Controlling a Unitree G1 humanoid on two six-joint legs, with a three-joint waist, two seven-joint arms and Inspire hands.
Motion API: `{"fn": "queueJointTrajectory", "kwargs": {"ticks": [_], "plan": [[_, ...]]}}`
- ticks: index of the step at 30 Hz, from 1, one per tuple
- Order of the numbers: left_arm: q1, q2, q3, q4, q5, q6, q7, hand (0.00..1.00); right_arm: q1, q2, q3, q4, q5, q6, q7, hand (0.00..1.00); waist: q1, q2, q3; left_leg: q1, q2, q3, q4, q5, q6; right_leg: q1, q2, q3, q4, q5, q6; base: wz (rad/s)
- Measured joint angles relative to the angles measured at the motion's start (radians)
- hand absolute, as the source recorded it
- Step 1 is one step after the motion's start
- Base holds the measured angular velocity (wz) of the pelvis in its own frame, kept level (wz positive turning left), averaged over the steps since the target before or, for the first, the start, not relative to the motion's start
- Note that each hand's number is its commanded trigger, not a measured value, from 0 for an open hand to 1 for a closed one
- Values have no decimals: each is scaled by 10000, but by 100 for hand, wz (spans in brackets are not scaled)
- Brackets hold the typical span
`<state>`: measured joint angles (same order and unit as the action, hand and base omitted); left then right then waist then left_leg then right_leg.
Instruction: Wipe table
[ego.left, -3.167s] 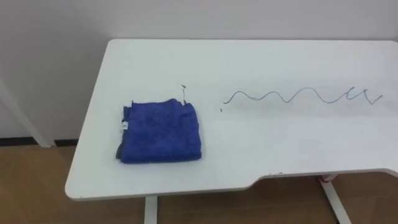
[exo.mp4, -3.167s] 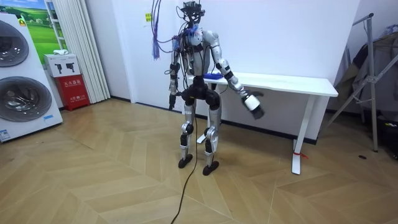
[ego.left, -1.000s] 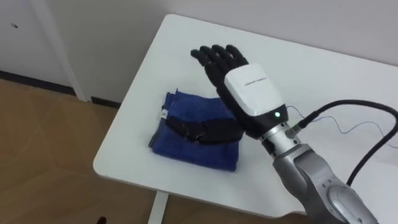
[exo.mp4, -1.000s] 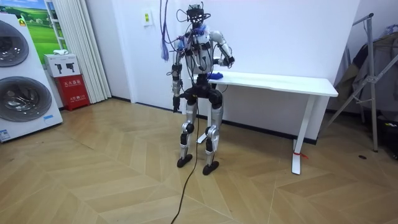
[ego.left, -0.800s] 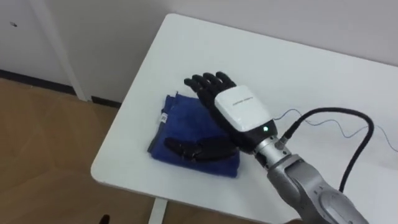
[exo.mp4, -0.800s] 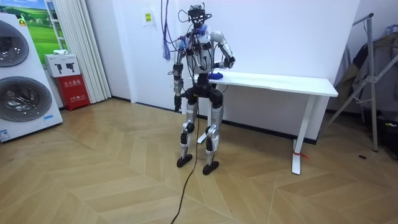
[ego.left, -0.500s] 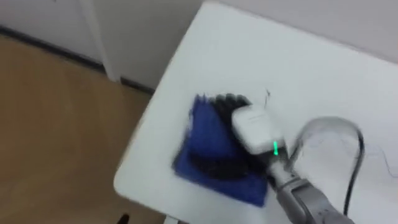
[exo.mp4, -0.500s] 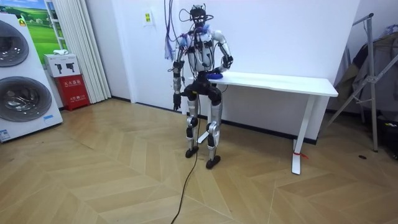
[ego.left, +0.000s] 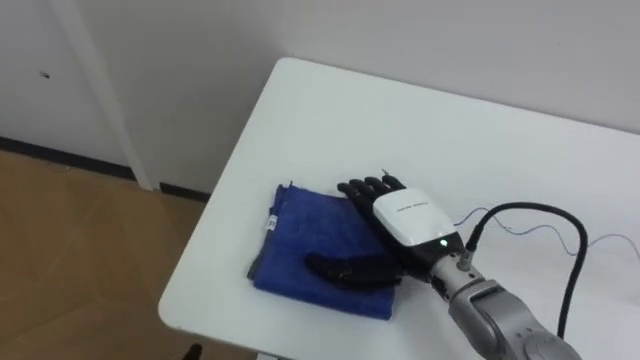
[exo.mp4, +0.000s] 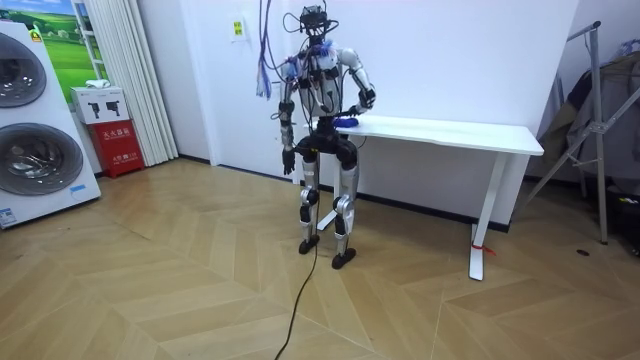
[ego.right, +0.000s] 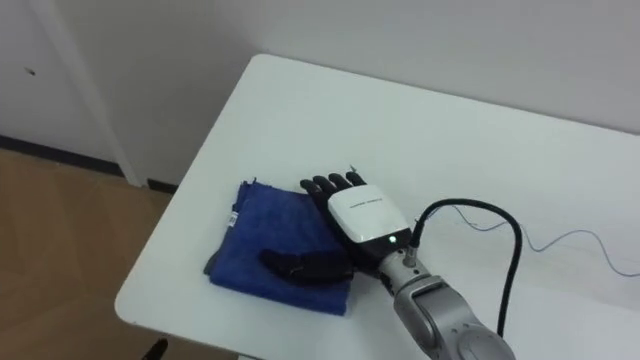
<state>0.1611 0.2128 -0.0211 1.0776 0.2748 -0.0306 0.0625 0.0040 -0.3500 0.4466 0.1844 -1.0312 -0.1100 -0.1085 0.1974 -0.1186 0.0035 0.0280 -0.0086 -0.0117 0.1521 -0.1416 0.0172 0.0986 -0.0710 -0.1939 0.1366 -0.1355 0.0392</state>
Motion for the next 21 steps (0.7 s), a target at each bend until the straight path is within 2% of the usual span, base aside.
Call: {"fn": "queueJointTrajectory", "kwargs": {"ticks": [7,21], "plan": [[3,-92,193,206,7,109,0,0,84,12,-407,-1,-232,-8,-13,0,-11,30,26,3,-28,0,-1,-21,31,19,-25,2,-11,-1,1,0],[-151,-99,57,204,-257,44,143,0,204,12,-278,-622,-318,-124,-440,0,-28,53,54,-2,-16,50,-66,-41,45,-58,-20,-31,-22,-4,7,-1]]}}
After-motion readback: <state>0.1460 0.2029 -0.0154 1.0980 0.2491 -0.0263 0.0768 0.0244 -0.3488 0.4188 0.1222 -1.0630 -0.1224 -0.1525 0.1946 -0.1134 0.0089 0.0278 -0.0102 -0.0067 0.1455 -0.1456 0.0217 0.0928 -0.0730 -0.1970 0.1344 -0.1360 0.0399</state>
